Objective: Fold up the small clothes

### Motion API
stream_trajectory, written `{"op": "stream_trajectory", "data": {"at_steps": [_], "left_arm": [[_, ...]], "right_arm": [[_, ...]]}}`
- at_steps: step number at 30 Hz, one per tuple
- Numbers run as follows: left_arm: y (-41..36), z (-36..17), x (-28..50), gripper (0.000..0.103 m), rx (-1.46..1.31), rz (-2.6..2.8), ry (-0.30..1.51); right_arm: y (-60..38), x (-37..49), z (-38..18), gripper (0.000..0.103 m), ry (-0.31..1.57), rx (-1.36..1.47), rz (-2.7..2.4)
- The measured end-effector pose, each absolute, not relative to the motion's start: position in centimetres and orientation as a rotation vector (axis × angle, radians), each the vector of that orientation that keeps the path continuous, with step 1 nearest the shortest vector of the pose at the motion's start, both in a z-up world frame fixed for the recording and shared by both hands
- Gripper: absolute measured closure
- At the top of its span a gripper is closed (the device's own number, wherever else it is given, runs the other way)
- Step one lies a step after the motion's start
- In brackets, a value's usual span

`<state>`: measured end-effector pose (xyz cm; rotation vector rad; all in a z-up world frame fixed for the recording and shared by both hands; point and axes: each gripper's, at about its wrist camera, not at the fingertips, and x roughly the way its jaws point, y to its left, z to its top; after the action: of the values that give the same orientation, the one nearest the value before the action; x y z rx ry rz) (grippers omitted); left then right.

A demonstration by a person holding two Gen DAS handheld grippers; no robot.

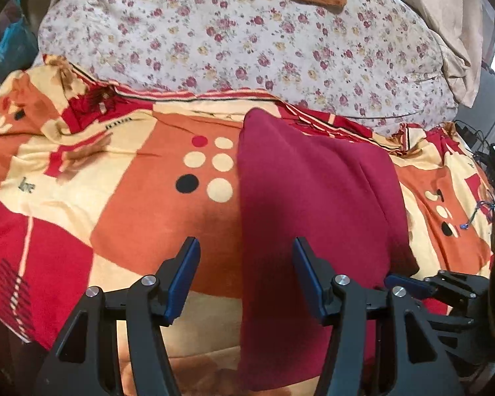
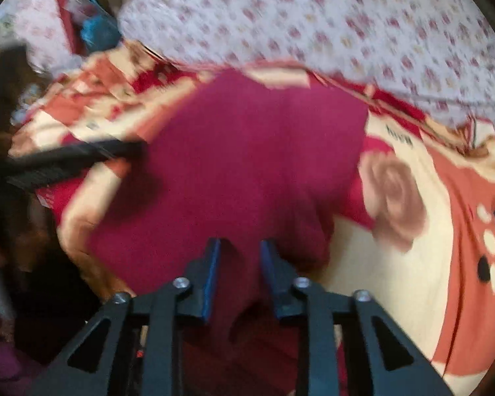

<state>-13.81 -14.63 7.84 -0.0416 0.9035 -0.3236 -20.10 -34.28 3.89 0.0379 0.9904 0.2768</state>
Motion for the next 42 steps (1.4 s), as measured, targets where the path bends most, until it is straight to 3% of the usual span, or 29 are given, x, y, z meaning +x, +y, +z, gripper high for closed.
{"op": "stream_trajectory", "data": {"at_steps": [6,14,23,32,42], "left_arm": [[-14.6,9.6,-14.7,0.067,-0.013,-0.293,0.828],[-14.7,12.1,-16.0,0.067,0.001,-0.264,0.712],[-14.7,13.2,-16.5,0.066,0.000,-0.260,0.670],[-15.0,12.3,-16.2,0.066,0.025,-0.238,0.708],[-15.0,12.1,-16.0,0.066,0.039,-0.226,0.702]], "right_arm": [[-34.3,-21.6,7.2,0.077,0.896,0.062,0.279],[-33.7,-21.9,11.0,0.044,0.764,0.059,0.214],[-33.6,-20.9,10.9,0.041,0.767,0.071,0.129],[-34.0,-21.1,11.3,0.030,0.719,0.041,0.013],[-33.8,-20.8,10.8,0.029,0.748,0.047,-0.024]]}}
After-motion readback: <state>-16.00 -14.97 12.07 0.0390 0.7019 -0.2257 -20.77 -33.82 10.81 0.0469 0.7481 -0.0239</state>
